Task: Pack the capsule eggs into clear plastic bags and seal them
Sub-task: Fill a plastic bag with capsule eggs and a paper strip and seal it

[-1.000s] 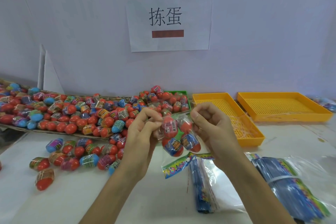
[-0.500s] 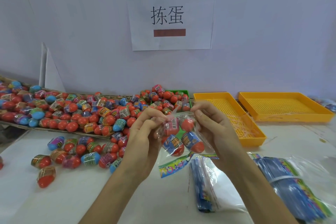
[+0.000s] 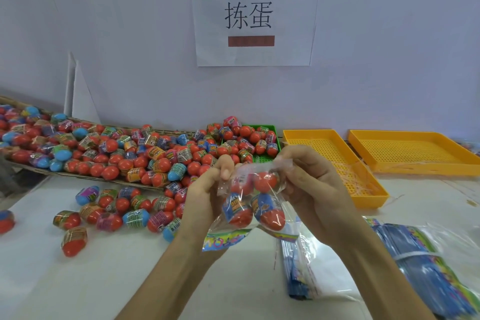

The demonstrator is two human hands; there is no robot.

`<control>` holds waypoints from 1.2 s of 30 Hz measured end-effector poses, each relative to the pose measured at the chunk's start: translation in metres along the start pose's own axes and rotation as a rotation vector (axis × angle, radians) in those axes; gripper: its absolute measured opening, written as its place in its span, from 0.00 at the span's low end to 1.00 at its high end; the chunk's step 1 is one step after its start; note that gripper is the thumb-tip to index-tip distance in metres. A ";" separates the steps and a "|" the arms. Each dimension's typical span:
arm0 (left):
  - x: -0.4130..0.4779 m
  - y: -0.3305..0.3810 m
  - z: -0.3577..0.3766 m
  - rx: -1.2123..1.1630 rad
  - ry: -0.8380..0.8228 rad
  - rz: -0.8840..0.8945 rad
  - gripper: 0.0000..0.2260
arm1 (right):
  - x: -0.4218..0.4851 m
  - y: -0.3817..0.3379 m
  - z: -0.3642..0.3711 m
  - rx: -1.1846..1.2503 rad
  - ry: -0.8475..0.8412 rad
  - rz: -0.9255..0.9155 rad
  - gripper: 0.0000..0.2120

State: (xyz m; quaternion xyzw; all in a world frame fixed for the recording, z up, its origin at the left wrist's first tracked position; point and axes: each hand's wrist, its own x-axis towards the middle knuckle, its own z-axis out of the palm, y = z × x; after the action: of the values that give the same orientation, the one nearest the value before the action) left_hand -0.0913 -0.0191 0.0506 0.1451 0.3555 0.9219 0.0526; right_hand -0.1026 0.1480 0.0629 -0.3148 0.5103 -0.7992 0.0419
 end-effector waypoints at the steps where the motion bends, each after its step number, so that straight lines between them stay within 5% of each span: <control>1: 0.000 0.001 0.002 -0.001 0.007 0.002 0.12 | 0.000 -0.001 0.000 -0.020 -0.015 -0.004 0.07; 5: -0.004 0.010 0.006 0.041 0.099 0.004 0.09 | -0.001 -0.008 0.003 -0.106 -0.058 -0.021 0.08; 10: 0.011 0.016 0.015 0.670 0.188 0.022 0.13 | -0.002 -0.012 0.004 -0.097 -0.092 -0.040 0.06; 14: 0.000 0.007 0.016 0.568 0.120 -0.022 0.11 | -0.004 -0.016 0.002 -0.034 -0.078 -0.021 0.12; 18: -0.008 0.009 0.005 0.274 -0.081 -0.083 0.28 | -0.005 -0.015 0.008 0.041 -0.006 -0.021 0.13; 32: -0.008 0.012 0.009 0.156 -0.045 -0.055 0.41 | 0.003 -0.004 0.015 0.232 0.081 0.139 0.04; 36: 0.005 0.021 0.011 0.179 -0.004 0.019 0.45 | -0.001 0.000 0.018 0.308 0.128 0.192 0.15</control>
State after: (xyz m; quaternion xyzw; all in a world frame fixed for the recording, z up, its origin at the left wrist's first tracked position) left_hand -0.0924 -0.0268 0.0739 0.1542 0.4348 0.8867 0.0314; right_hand -0.0925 0.1342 0.0674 -0.2031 0.4114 -0.8785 0.1331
